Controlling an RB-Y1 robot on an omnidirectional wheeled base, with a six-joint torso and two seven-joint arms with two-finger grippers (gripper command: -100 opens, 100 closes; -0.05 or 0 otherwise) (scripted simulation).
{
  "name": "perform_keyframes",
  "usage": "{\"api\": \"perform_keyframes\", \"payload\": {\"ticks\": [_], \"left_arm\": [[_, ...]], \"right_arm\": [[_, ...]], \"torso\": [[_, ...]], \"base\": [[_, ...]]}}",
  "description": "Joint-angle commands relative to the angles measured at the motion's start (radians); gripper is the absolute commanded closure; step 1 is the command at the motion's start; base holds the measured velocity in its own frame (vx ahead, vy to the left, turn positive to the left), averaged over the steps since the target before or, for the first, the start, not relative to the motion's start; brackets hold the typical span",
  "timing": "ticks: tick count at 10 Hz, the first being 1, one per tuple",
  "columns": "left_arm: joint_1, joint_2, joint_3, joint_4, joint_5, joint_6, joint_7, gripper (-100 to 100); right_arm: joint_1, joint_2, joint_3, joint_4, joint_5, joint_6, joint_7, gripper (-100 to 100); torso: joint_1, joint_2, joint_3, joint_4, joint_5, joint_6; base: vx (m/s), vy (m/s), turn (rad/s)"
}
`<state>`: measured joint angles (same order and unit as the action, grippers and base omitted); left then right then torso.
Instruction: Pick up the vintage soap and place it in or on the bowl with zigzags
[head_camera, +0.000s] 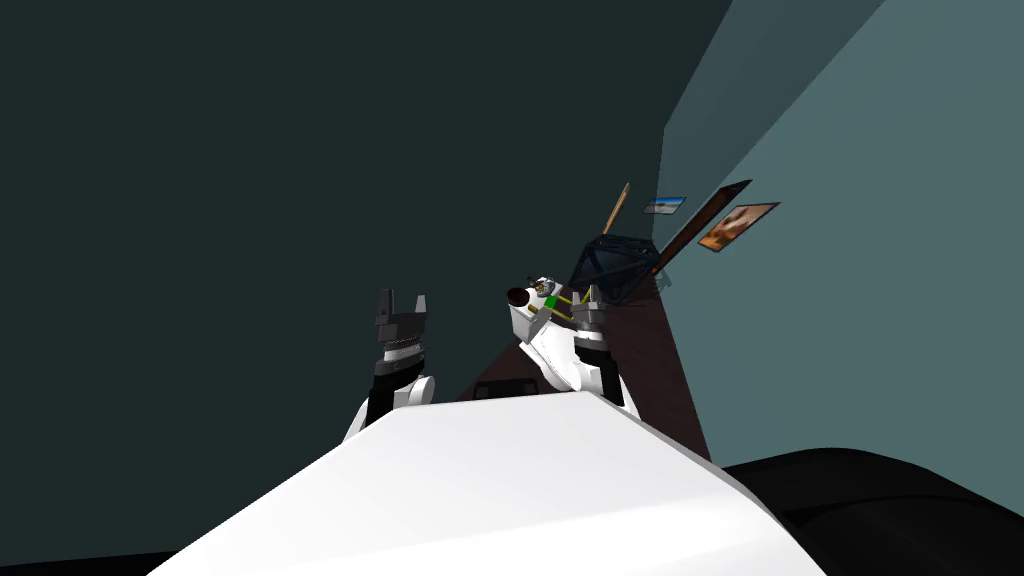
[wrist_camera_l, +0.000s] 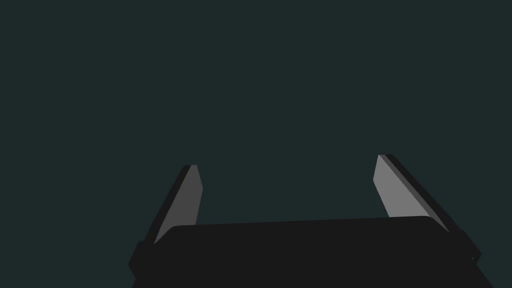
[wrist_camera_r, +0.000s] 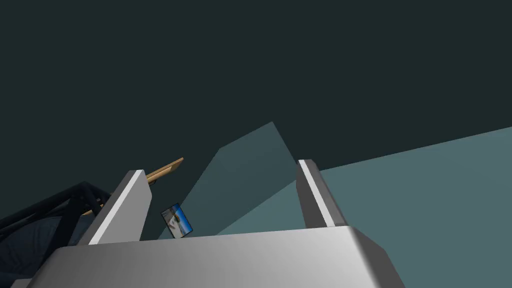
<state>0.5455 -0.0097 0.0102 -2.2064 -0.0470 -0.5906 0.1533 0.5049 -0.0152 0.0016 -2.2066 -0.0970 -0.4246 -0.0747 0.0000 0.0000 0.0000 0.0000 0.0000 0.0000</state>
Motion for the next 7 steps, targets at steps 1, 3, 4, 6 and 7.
{"api": "perform_keyframes", "payload": {"ticks": [1, 3, 4, 6, 7], "left_arm": [[0.0, 0.0, 0.0, 0.0, 0.0, 0.0, 0.0, 0], [0.0, 0.0, 0.0, 0.0, 0.0, 0.0, 0.0, 0], [0.0, 0.0, 0.0, 0.0, 0.0, 0.0, 0.0, 0], [0.0, 0.0, 0.0, 0.0, 0.0, 0.0, 0.0, 0], [0.0, 0.0, 0.0, 0.0, 0.0, 0.0, 0.0, 0]], "right_arm": [[0.005, -0.029, 0.004, 0.011, 0.013, -0.004, -0.009, -100], [0.015, -0.083, 0.015, 0.037, 0.044, -0.014, -0.03, -100], [0.022, -0.116, 0.022, 0.055, 0.065, -0.021, -0.045, -100], [0.029, -0.154, 0.03, 0.076, 0.09, -0.029, -0.062, -100], [0.037, -0.189, 0.039, 0.1, 0.118, -0.038, -0.081, -100]], "torso": [[0.0, 0.0, 0.0, 0.0, 0.0, 0.0], [0.0, 0.001, 0.001, 0.0, 0.0, 0.0], [0.0, 0.002, 0.001, 0.0, 0.0, 0.0], [-0.001, 0.004, 0.002, 0.001, 0.0, 0.0], [-0.001, 0.003, 0.002, 0.001, 0.0, 0.0]], "base": [[-0.01, 0.001, 0.106], [-0.031, -0.001, 0.15], [-0.053, -0.015, 0.184], [-0.05, -0.009, 0.17], [-0.038, -0.003, 0.171]]}}
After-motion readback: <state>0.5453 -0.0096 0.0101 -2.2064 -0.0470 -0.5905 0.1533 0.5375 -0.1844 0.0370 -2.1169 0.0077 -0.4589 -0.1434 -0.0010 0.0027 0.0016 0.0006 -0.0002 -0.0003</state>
